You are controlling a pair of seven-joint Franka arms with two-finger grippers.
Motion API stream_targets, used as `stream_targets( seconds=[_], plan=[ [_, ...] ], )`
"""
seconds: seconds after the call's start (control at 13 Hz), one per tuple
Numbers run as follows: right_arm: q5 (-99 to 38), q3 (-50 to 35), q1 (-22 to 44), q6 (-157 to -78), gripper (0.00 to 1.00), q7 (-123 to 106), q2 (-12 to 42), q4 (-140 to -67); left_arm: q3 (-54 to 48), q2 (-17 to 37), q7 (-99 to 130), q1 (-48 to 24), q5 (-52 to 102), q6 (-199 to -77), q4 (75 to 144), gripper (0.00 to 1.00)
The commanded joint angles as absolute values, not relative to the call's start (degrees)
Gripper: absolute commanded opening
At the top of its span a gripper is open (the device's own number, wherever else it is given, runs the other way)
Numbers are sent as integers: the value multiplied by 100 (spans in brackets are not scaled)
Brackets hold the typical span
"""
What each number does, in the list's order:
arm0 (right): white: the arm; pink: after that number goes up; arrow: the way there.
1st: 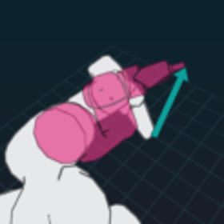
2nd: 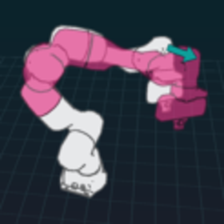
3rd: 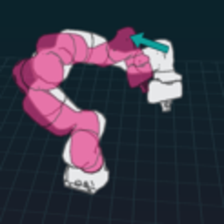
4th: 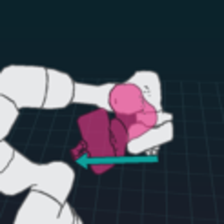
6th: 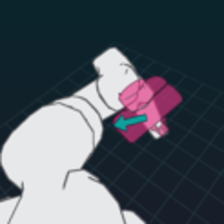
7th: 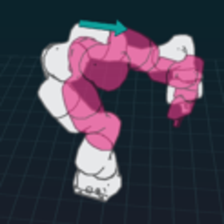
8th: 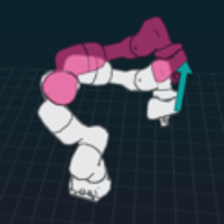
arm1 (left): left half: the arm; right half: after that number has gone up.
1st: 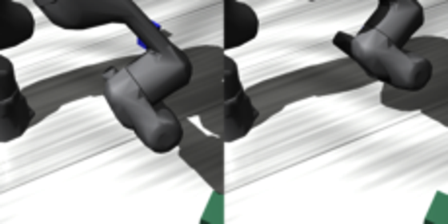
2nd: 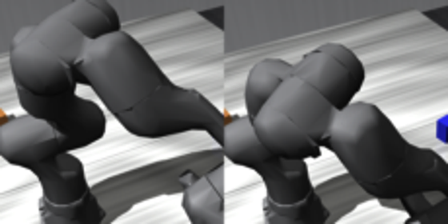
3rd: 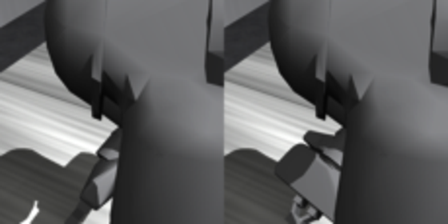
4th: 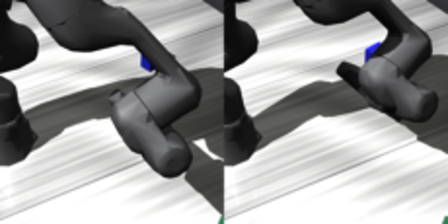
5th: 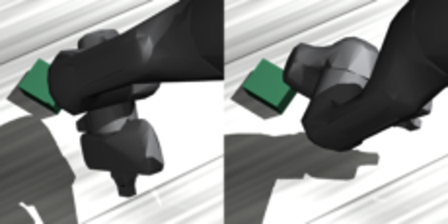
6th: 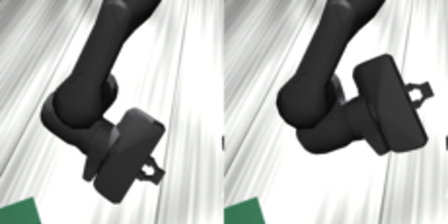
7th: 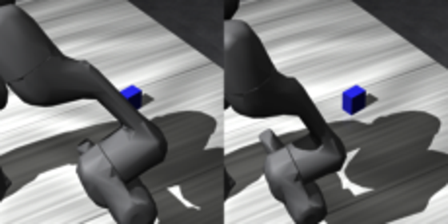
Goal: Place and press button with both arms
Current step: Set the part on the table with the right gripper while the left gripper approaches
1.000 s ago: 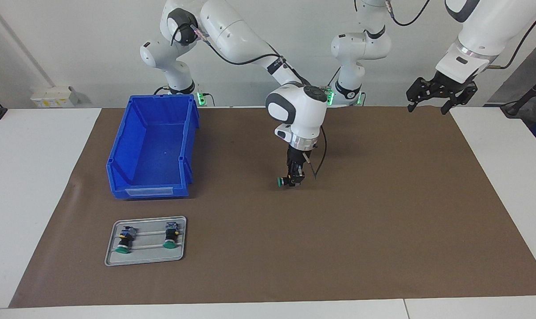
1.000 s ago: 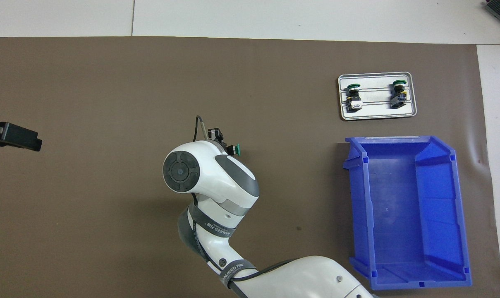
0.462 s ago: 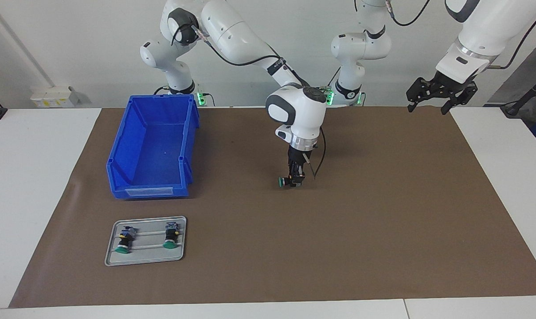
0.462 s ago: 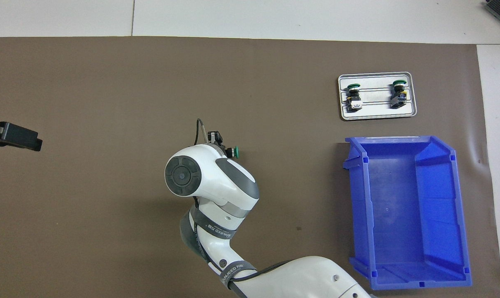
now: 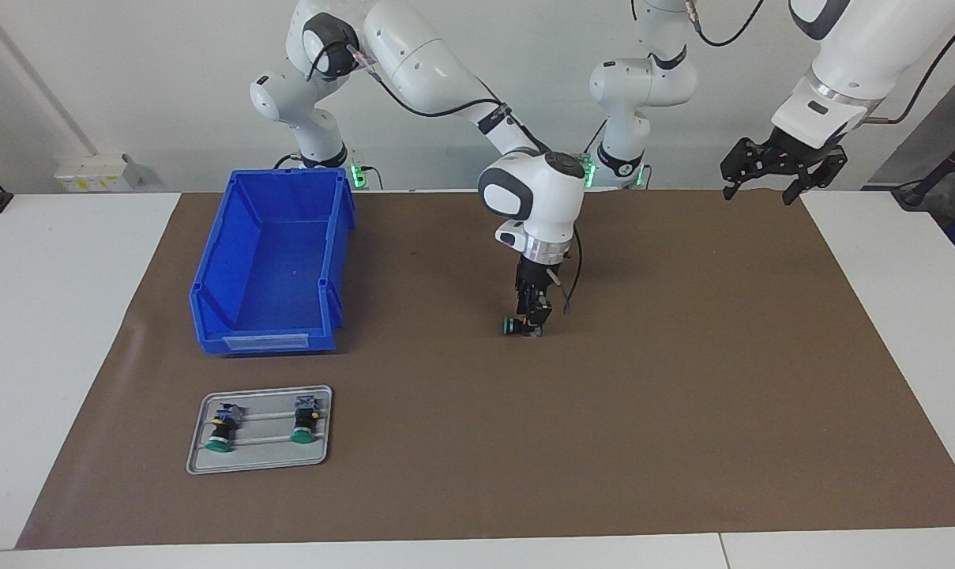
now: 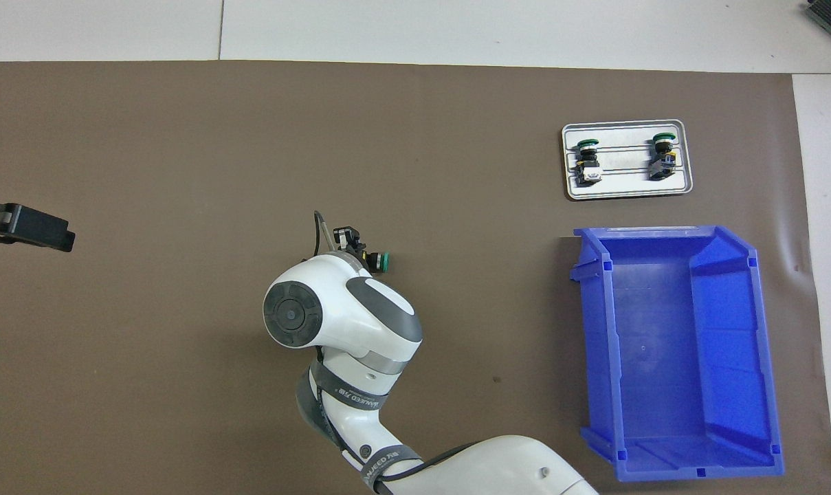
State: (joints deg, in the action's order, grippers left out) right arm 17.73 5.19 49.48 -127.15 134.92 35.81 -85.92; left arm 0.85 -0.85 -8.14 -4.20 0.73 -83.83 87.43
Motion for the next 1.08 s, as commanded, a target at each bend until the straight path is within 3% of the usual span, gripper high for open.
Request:
stream_targets(
  seconds=[0.0,0.23,0.46,0.69,1.0],
  plan=[
    [1916,536,4791,-12762,100,12931,3192,-8692,62,-150,-1046,-562,-26,-8691,8807,100],
    [1785,536,4264,-12456,100,12053,2296,-8798,-9,-150,-1317,-781,44,-8780,8842,100],
    [1294,536,3737,-12016,100,10544,1742,-8798,-9,43,-1773,-1176,44,-8982,8807,100],
    [294,536,2772,-11542,100,8226,1154,-8807,-9,140,-2740,-1502,254,-9342,8930,99],
    [-263,536,1471,-10278,100,5017,616,-8798,-26,657,-3724,-1932,668,-9624,8938,99]
  ],
)
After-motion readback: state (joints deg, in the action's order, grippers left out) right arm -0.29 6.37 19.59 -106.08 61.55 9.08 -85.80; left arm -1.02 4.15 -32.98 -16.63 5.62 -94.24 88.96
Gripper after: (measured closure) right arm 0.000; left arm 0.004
